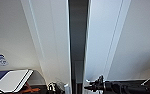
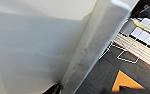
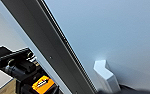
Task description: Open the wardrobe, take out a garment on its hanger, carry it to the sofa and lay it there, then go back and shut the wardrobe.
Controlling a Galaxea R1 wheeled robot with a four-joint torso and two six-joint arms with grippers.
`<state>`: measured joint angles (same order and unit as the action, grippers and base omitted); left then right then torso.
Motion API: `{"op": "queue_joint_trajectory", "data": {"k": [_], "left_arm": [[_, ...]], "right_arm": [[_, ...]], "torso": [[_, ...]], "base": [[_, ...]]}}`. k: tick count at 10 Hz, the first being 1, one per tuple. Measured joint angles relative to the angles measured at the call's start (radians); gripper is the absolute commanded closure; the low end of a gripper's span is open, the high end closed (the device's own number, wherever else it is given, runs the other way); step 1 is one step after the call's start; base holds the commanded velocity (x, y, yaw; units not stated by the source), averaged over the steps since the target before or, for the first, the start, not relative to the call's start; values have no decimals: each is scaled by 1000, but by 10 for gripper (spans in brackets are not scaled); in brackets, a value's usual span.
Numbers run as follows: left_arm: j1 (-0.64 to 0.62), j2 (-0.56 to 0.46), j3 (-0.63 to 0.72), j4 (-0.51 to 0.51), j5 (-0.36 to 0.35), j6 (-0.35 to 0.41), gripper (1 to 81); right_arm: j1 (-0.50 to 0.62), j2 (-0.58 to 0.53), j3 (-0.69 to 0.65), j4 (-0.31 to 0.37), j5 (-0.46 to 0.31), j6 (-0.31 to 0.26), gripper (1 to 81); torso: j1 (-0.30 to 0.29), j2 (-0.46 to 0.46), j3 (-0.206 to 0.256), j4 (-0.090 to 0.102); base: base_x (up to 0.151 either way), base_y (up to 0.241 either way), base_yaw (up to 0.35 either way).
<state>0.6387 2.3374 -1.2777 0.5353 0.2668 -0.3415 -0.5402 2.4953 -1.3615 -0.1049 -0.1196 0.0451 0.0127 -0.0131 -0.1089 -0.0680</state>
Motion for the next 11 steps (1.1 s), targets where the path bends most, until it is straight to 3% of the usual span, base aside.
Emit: {"op": "queue_joint_trajectory", "data": {"k": [4,8,11], "left_arm": [[100,-164,137,87,-50,24,10],[236,-321,182,143,-236,50,10],[349,-416,175,138,-434,67,10]], "right_arm": [[-76,-179,171,-21,46,-7,10],[-150,-358,299,-59,98,-11,10],[-206,-487,363,-77,154,-14,10]], "torso": [[1,0,0,0],[1,0,1,0],[2,0,2,0]], "base": [[0,0,0],[0,0,0],[0,0,0]]}}
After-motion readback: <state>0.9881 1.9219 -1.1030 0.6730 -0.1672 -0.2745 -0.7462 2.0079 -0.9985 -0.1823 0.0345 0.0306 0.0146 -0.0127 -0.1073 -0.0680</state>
